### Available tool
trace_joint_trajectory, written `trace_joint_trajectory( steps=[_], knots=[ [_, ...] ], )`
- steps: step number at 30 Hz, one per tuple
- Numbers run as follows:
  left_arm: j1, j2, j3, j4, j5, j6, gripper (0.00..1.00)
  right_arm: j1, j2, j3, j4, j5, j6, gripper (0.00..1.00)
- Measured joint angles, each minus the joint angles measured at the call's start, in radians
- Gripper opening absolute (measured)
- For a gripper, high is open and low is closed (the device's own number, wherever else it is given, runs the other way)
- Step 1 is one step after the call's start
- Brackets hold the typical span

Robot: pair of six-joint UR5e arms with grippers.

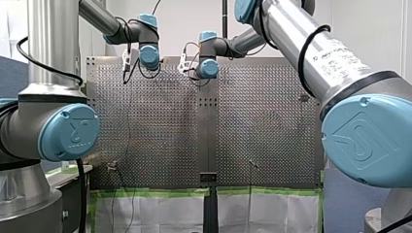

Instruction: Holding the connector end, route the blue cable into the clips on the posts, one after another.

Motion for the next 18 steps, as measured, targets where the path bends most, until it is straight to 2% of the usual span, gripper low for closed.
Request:
trace_joint_trajectory(
  steps=[5, 18],
  knots=[
    [0.001, -0.030, 0.000, -0.022, 0.002, 0.005, 1.00, 0.000, 0.000, 0.000, 0.001, 0.000, 0.000, 0.00],
    [0.006, -0.038, 0.000, -0.001, 0.000, 0.014, 1.00, 0.000, 0.001, -0.001, 0.000, 0.000, 0.000, 0.00]
  ],
)
